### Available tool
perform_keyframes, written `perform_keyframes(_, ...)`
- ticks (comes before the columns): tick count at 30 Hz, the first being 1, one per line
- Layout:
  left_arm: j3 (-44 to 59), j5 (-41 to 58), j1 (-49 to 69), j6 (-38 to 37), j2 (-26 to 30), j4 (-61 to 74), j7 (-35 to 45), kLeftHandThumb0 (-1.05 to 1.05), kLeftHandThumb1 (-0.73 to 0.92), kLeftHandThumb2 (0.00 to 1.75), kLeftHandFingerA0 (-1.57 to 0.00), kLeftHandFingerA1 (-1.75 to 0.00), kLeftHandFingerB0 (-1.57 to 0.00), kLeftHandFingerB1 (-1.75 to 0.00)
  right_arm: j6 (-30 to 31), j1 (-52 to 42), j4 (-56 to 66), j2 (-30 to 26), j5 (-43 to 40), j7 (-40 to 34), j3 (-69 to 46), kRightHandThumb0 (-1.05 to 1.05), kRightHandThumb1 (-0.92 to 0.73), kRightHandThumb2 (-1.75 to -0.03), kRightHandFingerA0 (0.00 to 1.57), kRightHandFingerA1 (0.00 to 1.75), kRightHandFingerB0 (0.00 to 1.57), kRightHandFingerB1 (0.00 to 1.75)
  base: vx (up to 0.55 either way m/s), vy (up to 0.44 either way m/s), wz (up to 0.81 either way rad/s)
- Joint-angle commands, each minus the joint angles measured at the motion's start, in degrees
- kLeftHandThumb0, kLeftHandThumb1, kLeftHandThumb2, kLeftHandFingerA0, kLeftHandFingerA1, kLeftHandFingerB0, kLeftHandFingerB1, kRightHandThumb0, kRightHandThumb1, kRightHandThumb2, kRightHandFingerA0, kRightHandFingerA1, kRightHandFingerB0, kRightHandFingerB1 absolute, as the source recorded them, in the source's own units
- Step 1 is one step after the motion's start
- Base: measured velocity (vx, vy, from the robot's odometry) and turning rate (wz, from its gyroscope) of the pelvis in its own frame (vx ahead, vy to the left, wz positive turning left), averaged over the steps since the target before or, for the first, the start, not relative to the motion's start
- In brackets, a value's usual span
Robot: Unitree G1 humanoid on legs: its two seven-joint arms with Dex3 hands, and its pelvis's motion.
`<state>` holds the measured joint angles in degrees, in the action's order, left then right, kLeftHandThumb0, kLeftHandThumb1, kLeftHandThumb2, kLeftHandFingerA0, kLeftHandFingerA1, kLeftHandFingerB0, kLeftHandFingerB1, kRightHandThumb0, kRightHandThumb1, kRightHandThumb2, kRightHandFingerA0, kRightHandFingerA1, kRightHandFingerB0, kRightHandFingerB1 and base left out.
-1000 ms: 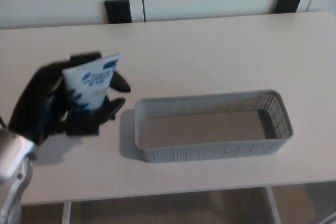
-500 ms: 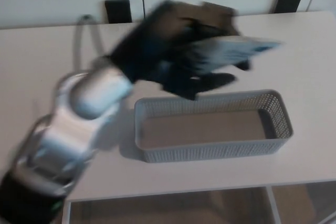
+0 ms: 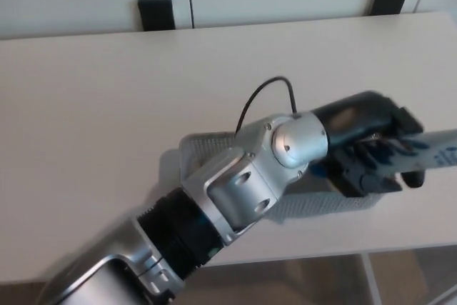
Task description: The robot walks towards a table in front, picks a shampoo with left hand and puts it in a small grey container
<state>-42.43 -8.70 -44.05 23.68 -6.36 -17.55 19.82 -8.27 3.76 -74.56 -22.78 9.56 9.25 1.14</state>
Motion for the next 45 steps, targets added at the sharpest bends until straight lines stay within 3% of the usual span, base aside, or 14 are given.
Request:
perform_keyframes(1,1.2,-2.2,1.5,2.7,1.5,-2.1,1.8,-0.19,0.76,0.74,-1.04,-1.38,-0.81,-1.09,0.3,-0.5,1.1,-0.3,0.4,1.2,0.6,-0.43,-0.7,-0.62,0.61,0.44,0.52,0.39,0.0,0.0,0.0)
perform_keyframes(13,5.7,-3.6,3.4,4.2,9.8,5.7,4.4,-0.21,0.76,0.82,-1.05,-1.44,-0.77,-1.25,-0.1,-0.8,1.0,-0.8,0.5,1.8,0.9,-0.43,-0.72,-0.62,0.61,0.46,0.53,0.4,0.0,0.0,0.0)
perform_keyframes(22,8.0,-3.9,2.8,6.7,13.6,11.1,7.5,-0.16,0.81,0.71,-1.08,-1.39,-0.77,-1.13,0.7,-0.8,1.1,-0.8,-0.1,1.9,0.3,-0.42,-0.73,-0.63,0.62,0.46,0.52,0.39,0.0,0.0,0.0)
perform_keyframes(24,8.2,-3.9,3.4,7.1,13.7,11.8,7.3,-0.13,0.81,0.72,-1.08,-1.35,-0.83,-1.07,0.6,-0.9,1.3,-0.9,0.3,1.4,0.7,-0.43,-0.73,-0.63,0.63,0.48,0.53,0.4,0.0,0.0,0.0)
perform_keyframes(25,8.5,-4.0,3.2,7.3,13.7,11.8,7.1,-0.14,0.8,0.68,-1.12,-1.27,-0.88,-0.9,0.7,-0.5,1.4,-0.9,0.3,1.4,0.7,-0.43,-0.73,-0.63,0.63,0.47,0.53,0.4,0.0,0.0,0.0)
perform_keyframes(26,8.6,-4.2,3.4,8.3,13.4,12.2,6.7,-0.19,0.74,0.62,-1.12,-0.93,-0.86,-0.54,0.6,-0.5,1.3,-0.9,0.3,1.4,0.6,-0.42,-0.72,-0.63,0.62,0.46,0.54,0.4,0.0,0.0,0.0)
perform_keyframes(27,7.4,-4.8,2.9,8.2,14.1,12.2,8.1,-0.56,0.57,0.59,-0.19,-0.3,-0.15,-0.27,0.5,-0.5,1.3,-1.0,0.3,1.5,0.7,-0.42,-0.72,-0.62,0.62,0.45,0.54,0.4,0.0,0.0,0.0)
perform_keyframes(28,5.8,-5.5,2.2,7.5,15.3,12.0,10.0,-0.56,0.57,0.59,-0.19,-0.3,-0.15,-0.27,0.3,-0.6,1.4,-1.1,0.4,1.6,0.8,-0.42,-0.72,-0.62,0.62,0.45,0.54,0.4,0.0,0.0,0.0)
perform_keyframes(29,4.5,-6.4,1.5,7.4,15.9,11.6,11.1,-0.66,0.42,0.81,0.0,-0.19,0.0,-0.16,0.3,-0.6,1.4,-1.1,0.2,1.8,0.6,-0.42,-0.72,-0.62,0.61,0.44,0.53,0.4,0.0,0.0,0.0)
perform_keyframes(30,3.1,-7.8,1.0,7.7,16.4,11.6,11.4,-0.8,0.47,0.83,0.0,0.0,0.0,-0.02,0.0,-0.6,1.4,-1.2,0.3,1.9,0.7,-0.42,-0.72,-0.62,0.62,0.45,0.54,0.4,0.0,0.0,0.0)
perform_keyframes(33,0.7,-9.3,-0.1,8.2,17.3,11.3,12.6,-0.83,0.56,0.58,0.0,0.0,0.0,0.0,0.3,-0.3,1.5,-1.1,0.4,1.7,0.8,-0.43,-0.72,-0.63,0.62,0.46,0.53,0.4,0.0,0.0,0.0)
perform_keyframes(35,0.4,-9.3,-0.4,9.1,16.9,11.2,12.8,-0.85,0.57,0.58,0.0,0.0,0.0,0.0,0.6,-0.2,1.5,-1.1,0.0,1.7,0.4,-0.42,-0.71,-0.62,0.64,0.48,0.53,0.4,0.0,0.0,0.0)
perform_keyframes(36,0.3,-9.4,-0.5,9.6,16.6,11.1,12.8,-0.92,0.53,0.9,0.0,0.0,0.0,0.0,0.7,-0.1,1.4,-1.1,-0.2,1.7,0.2,-0.42,-0.72,-0.62,0.62,0.45,0.5,0.39,0.0,0.0,0.0)
perform_keyframes(45,1.7,-8.9,0.1,9.7,15.5,9.3,13.3,-0.88,0.48,0.86,0.0,0.0,0.0,-0.01,0.6,-1.1,1.3,-1.1,0.0,1.6,0.2,-0.43,-0.72,-0.63,0.62,0.48,0.53,0.39,0.0,0.0,0.0)
